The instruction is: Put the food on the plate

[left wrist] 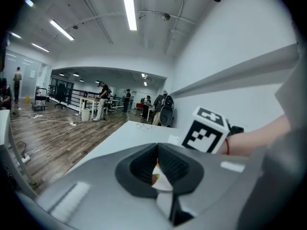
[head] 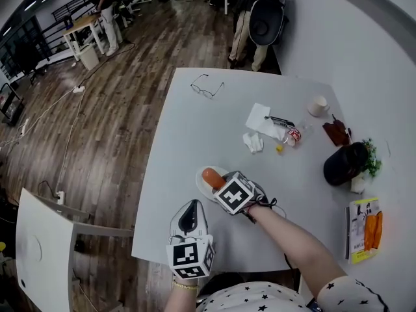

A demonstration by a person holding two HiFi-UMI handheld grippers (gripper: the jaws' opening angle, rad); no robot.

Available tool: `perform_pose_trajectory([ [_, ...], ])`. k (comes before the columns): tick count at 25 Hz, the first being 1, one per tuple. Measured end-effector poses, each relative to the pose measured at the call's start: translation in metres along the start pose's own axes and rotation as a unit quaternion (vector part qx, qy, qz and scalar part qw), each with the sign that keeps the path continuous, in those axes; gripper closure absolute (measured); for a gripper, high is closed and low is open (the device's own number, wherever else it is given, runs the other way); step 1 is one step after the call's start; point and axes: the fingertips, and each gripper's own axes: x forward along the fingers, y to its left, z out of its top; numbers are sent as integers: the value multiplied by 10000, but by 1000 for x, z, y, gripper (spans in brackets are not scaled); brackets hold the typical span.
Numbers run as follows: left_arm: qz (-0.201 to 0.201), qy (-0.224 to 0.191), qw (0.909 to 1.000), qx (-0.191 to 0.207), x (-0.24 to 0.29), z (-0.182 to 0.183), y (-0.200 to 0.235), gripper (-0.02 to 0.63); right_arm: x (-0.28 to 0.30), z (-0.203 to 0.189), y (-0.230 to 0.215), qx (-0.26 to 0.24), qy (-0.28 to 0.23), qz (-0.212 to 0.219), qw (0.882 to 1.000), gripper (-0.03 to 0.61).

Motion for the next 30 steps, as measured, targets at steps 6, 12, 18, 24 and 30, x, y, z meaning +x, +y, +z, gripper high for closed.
perform_pose_trajectory([
  [6, 86, 88, 9999, -20, 1, -4, 8, 606, 44, -5, -4, -333, 948, 233, 9947, 383],
  [12, 150, 119, 9998, -1, -6, -6, 11, 606, 60, -1, -6, -431, 1186, 168, 9919, 382],
  [18, 183, 94, 9998, -4, -14, -5, 12, 606, 60, 0, -6, -378, 1017, 79, 9941, 377],
  [24, 158, 31, 9999, 33, -18, 1, 8, 606, 36, 2, -11, -293, -65, -359, 9989, 324],
  [30, 47, -35, 10000, 56, -24, 5, -3, 606, -50, 4, 14, 614, -1621, -321, 9843, 357],
])
